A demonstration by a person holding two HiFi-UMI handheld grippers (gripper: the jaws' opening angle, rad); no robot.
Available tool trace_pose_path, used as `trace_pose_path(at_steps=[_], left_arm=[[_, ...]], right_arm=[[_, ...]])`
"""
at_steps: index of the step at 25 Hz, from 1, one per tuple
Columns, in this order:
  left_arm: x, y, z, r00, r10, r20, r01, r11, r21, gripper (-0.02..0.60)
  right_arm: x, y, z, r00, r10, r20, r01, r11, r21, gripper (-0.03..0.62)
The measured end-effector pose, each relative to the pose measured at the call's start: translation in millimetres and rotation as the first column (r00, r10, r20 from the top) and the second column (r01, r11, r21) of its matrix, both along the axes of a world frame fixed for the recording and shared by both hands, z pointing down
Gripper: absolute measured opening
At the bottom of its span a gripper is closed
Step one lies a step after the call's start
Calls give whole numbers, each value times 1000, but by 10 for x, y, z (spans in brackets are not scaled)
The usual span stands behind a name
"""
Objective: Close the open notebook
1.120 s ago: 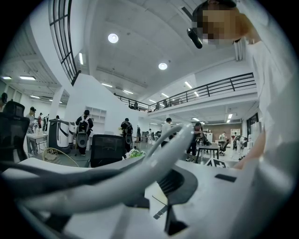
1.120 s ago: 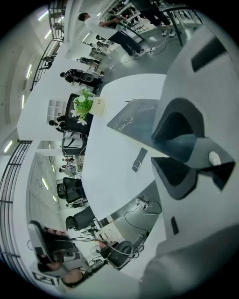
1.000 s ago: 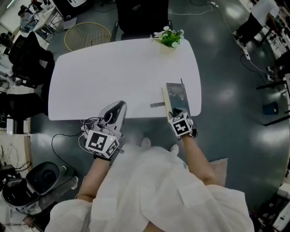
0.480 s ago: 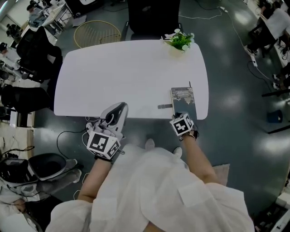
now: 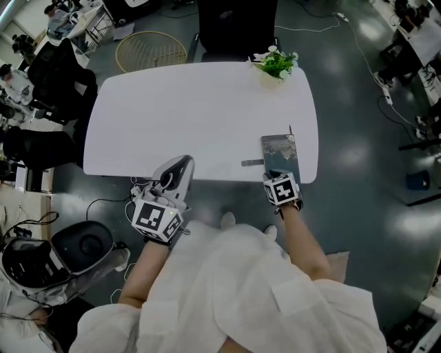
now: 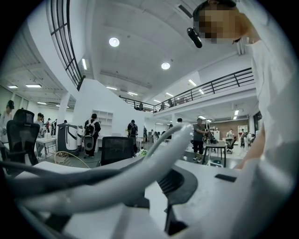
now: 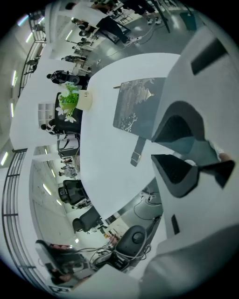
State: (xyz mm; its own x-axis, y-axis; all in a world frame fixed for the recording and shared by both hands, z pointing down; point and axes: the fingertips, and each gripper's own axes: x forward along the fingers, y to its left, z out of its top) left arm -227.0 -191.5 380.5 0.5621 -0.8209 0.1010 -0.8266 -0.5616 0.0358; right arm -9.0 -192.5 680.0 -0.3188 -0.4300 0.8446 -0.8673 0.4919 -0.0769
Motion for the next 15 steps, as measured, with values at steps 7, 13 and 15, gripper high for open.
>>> trace_pose_path(at_steps=[7, 13, 15], left_arm=[[16, -76, -39, 1000, 22, -13, -22, 999, 31, 15], [-40, -130, -135, 999, 31, -25, -29, 998, 57, 15], [-42, -142, -150, 999, 33, -28, -31, 997, 67, 15]], right_arm=[[16, -267, -679, 983, 74, 166, -100, 983, 154, 77], [37, -400, -1419, 951, 69, 302, -178, 919, 351, 66], [63, -397, -1654, 939, 41, 342, -194, 883, 427, 64]])
